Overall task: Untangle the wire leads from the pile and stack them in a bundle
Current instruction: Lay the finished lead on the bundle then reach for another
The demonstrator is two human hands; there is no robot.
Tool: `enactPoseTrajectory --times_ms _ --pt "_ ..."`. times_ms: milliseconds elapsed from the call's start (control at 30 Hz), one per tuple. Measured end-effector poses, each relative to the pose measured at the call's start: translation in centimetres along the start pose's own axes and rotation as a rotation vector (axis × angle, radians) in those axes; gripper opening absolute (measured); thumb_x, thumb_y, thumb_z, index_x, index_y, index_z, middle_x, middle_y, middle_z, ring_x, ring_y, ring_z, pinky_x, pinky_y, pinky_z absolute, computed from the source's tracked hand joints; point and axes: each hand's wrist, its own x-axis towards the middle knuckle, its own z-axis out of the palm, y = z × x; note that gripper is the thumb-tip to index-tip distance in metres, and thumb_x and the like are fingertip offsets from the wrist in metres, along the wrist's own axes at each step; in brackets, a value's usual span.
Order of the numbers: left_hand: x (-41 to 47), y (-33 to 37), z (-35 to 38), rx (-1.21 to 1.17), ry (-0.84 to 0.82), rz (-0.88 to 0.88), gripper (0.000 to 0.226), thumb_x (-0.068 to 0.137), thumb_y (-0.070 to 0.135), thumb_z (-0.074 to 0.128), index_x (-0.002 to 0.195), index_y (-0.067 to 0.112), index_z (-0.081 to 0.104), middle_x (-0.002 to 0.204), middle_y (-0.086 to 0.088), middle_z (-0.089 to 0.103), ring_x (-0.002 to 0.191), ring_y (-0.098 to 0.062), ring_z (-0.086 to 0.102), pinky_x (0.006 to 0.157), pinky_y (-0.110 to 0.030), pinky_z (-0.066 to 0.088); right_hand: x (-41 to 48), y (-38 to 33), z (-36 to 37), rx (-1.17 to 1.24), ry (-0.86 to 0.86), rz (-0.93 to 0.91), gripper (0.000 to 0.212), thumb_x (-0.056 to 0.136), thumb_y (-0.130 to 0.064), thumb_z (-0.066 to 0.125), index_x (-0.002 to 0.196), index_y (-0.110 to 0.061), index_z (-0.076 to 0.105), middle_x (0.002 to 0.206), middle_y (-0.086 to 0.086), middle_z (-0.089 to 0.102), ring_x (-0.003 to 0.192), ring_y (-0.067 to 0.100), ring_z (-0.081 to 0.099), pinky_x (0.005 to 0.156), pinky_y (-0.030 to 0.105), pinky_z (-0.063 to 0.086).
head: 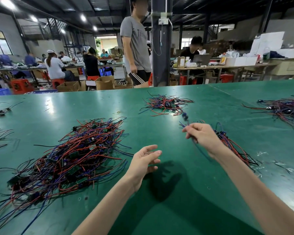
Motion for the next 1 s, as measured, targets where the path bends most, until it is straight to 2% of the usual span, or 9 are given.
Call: enactPoseTrajectory --times_ms 100,267,433,533,700,767,867,933,1000 --pt "0.1 0.0 -0.1 -0.003 0.002 -0.001 0.019 0.089 0.011 0.062 0.107 0.016 0.063 0.101 -0.001 0.07 0.067 -0.008 0.058 0.057 -0.02 0.048 1.6 2.3 -3.3 -0.309 0.195 0.028 0.032 0.095 -0.008 0.051 0.066 -0.011 0.064 0.077 0.009 0.068 0.068 0.014 0.055 0.064 0.024 0.039" --pt "0.0 0.0 -0.1 0.015 0.008 -0.008 0.016 0.09 0.008 0.06 0.105 0.014 0.063 0.099 -0.002 0.071 0.064 -0.009 0.057 0.055 -0.019 0.048 2.6 6.2 -6.4 -0.668 0.285 0.278 0.023 0.089 -0.008 0.053 0.077 -0.002 0.071 0.086 0.018 0.072 0.095 0.034 0.062 0.086 0.036 0.05" --pt "-0.1 0.2 -0.1 0.024 0.012 -0.005 0.016 0.09 0.007 0.059 0.105 0.012 0.062 0.098 -0.003 0.071 0.063 -0.009 0.057 0.056 -0.019 0.048 2.0 6.2 -6.0 -0.815 0.386 0.342 0.015 0.082 -0.006 0.058 0.087 -0.003 0.072 0.095 0.025 0.066 0.092 0.04 0.059 0.076 0.035 0.046" --pt "-0.1 0.2 -0.1 0.047 0.032 0.001 0.016 0.09 0.007 0.059 0.105 0.013 0.062 0.096 -0.001 0.071 0.062 -0.008 0.057 0.056 -0.019 0.048 1.7 6.0 -5.7 -0.882 0.421 0.373 0.017 0.08 -0.005 0.059 0.095 -0.005 0.069 0.102 0.025 0.063 0.096 0.041 0.06 0.079 0.038 0.049" --pt "0.0 0.1 -0.2 0.172 0.033 0.057 0.014 0.091 0.007 0.059 0.101 0.016 0.063 0.093 -0.001 0.069 0.064 -0.007 0.059 0.059 -0.019 0.049 1.0 5.3 -4.0 -1.073 0.353 0.361 0.028 0.081 -0.014 0.063 0.106 -0.003 0.06 0.113 0.02 0.061 0.109 0.036 0.054 0.084 0.036 0.046" --pt "0.0 0.1 -0.5 0.414 0.104 0.181 0.013 0.091 0.009 0.059 0.099 0.018 0.063 0.091 -0.001 0.067 0.07 -0.012 0.061 0.065 -0.022 0.05 0.7 5.0 -2.9 -1.194 0.371 0.254 0.034 0.083 -0.021 0.061 0.112 -0.006 0.056 0.118 0.017 0.056 0.113 0.034 0.047 0.09 0.037 0.042" --pt "0.4 0.5 -2.1 1.202 0.374 0.554 0.019 0.091 0.013 0.053 0.106 0.016 0.065 0.096 0.001 0.067 0.089 -0.02 0.06 0.079 -0.031 0.048 -0.1 4.6 -0.4 -1.286 0.342 0.036 0.03 0.086 -0.023 0.053 0.113 -0.01 0.055 0.118 0.012 0.056 0.112 0.03 0.046 0.09 0.037 0.04" --pt "0.5 2.0 -3.4 1.385 0.525 0.657 0.024 0.089 0.009 0.052 0.107 0.013 0.066 0.1 -0.004 0.068 0.094 -0.023 0.057 0.081 -0.033 0.044 -0.7 4.8 1.5 -1.297 0.252 -0.063 0.026 0.088 -0.025 0.048 0.11 -0.013 0.055 0.118 0.008 0.056 0.113 0.027 0.046 0.09 0.036 0.038" --pt "0.8 3.9 -5.3 1.443 0.712 0.618 0.03 0.085 0.004 0.053 0.111 0.012 0.066 0.103 -0.006 0.067 0.098 -0.023 0.054 0.084 -0.032 0.04 -1.2 5.3 3.0 -1.289 0.147 -0.118 0.022 0.091 -0.027 0.045 0.107 -0.017 0.054 0.116 0.004 0.057 0.113 0.024 0.046 0.09 0.035 0.037"
